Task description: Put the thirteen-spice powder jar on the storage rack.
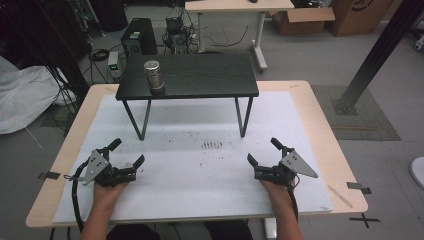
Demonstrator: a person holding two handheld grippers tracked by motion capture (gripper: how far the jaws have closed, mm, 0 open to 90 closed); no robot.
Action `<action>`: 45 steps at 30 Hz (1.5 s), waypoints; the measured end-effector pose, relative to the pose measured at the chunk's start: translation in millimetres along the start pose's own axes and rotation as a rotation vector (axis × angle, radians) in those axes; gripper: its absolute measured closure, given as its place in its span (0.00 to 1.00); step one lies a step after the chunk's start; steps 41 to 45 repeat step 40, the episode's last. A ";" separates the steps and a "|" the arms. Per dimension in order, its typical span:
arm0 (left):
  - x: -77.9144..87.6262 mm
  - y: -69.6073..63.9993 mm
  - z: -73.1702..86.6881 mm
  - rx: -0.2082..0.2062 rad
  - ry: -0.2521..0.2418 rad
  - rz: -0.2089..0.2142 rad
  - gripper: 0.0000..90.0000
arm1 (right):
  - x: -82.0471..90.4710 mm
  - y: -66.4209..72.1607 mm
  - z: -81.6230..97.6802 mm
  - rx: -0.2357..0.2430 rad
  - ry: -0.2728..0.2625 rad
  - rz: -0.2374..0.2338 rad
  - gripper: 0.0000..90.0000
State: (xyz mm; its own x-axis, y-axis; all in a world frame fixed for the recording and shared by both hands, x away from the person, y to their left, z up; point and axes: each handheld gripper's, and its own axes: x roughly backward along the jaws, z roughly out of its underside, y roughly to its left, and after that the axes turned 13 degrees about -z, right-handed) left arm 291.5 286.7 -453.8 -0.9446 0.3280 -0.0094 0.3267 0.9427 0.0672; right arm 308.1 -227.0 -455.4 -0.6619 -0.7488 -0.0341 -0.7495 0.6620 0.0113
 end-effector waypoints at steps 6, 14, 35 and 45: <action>-1.5 1.3 -0.2 0.014 0.018 -0.005 0.00 | 0.6 0.0 0.1 0.001 -0.005 -0.001 0.00; -1.0 2.6 0.1 0.028 0.014 -0.006 0.00 | 0.6 -0.1 0.2 0.001 -0.005 -0.003 0.00; -1.0 2.8 0.1 0.031 0.013 -0.007 0.00 | 0.5 0.0 0.1 0.002 -0.003 -0.002 0.00; -1.2 3.0 0.1 0.033 0.015 -0.007 0.00 | 0.5 0.1 0.1 0.002 -0.004 -0.002 0.00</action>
